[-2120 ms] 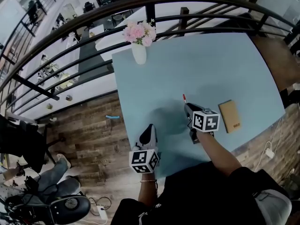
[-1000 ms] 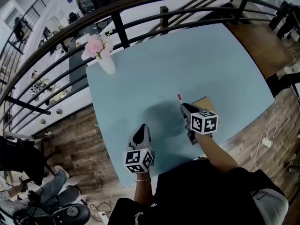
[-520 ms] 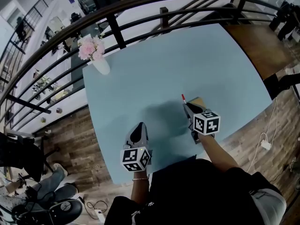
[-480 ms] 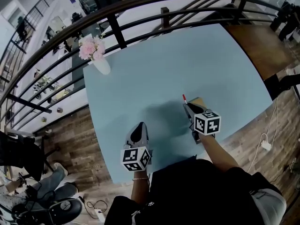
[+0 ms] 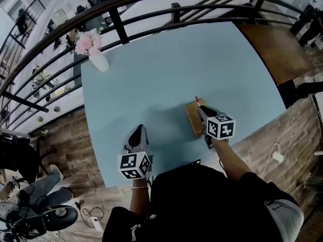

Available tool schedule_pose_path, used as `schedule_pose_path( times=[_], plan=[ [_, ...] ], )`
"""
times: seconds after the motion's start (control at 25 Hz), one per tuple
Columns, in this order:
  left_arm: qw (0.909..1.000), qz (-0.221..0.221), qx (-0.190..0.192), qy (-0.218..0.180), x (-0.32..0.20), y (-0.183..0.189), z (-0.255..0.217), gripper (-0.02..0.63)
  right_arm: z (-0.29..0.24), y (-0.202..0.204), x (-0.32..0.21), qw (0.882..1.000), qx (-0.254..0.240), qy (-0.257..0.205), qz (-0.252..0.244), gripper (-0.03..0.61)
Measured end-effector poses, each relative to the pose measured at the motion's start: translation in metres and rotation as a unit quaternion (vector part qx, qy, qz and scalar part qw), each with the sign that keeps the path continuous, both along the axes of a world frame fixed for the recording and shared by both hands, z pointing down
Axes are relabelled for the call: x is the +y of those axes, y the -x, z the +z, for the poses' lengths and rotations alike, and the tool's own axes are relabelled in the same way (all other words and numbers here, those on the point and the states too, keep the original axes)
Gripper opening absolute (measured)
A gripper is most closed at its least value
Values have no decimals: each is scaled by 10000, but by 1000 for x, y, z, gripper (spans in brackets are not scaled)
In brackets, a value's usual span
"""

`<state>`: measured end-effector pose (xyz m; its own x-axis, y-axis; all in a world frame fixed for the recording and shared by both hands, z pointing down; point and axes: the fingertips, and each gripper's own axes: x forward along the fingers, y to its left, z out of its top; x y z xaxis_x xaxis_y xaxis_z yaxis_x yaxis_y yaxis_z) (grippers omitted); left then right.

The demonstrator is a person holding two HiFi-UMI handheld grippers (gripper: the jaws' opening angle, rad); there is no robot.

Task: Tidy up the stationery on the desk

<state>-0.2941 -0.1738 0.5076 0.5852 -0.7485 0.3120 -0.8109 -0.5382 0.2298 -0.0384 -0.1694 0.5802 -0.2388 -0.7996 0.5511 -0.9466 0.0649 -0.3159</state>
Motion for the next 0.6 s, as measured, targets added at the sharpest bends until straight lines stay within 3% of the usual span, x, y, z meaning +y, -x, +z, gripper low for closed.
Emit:
schedule_pose_path(
  times=[0.6],
  plan=[
    [9994, -254, -226, 15, 11, -11, -1, -3, 37, -60, 8, 9984, 430, 367, 43, 46]
  ],
)
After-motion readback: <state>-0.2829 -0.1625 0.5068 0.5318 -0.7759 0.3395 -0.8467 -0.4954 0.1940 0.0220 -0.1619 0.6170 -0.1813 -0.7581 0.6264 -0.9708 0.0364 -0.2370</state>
